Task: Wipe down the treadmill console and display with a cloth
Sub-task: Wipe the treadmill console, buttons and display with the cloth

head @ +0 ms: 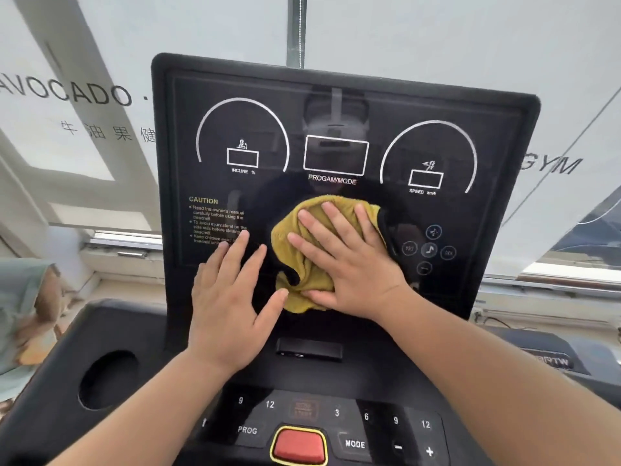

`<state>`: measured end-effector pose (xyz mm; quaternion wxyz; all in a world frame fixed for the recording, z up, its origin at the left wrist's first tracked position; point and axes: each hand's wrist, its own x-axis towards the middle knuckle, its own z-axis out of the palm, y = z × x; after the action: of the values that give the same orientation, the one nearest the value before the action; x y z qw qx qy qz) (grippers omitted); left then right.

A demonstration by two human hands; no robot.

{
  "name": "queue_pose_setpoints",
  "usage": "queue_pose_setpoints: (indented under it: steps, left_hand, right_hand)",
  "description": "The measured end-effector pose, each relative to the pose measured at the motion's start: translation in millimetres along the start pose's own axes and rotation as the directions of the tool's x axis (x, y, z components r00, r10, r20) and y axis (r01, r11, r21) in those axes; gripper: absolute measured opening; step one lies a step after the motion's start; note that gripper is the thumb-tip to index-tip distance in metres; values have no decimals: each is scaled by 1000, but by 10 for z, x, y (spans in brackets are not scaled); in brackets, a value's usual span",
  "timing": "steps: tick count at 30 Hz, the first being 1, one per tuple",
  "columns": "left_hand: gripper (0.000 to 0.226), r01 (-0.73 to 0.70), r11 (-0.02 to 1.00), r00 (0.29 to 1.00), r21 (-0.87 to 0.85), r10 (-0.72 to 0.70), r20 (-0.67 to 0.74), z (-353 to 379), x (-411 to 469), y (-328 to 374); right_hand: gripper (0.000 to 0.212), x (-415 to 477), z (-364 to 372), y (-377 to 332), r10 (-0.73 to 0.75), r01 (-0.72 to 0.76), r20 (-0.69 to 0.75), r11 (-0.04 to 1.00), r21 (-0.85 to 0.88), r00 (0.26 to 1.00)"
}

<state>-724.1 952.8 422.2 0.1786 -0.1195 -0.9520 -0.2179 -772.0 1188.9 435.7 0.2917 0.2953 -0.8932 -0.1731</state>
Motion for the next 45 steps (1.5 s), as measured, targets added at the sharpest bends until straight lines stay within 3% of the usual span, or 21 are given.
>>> queue_pose_setpoints:
  steps: [7,14,21,27,32,39,45]
  left_hand:
    - [67,-44,998,999,50,43,27,66,2,279]
    - [69,-25,990,996,140,12,91,81,8,332]
    - [68,2,993,995,119,-13,94,56,18,387]
    - [69,8,993,999,117,-14,49,63,103,421]
    - [72,15,989,999,148,-20,31,43,132,536]
    - [72,11,988,998,155,-20,57,42,100,448]
    - [71,9,989,999,148,-16,50,54,85,458]
  right_hand:
    - [92,-144,-37,383,-217,218,27,975,-42,976]
    - [94,414,-476,1308,59,-62,-76,997,-44,995]
    - [94,125,-312,769,335,-335,-42,942,12,941]
    - [90,-601,64,162,159,-158,-16,987,41,987]
    - [90,-494,-22,511,50,-50,-47,999,14,998]
    - [96,260,-516,1415,334,-334,-81,943,13,939]
    - [95,105,-394,1005,437,-437,-26,899,12,899]
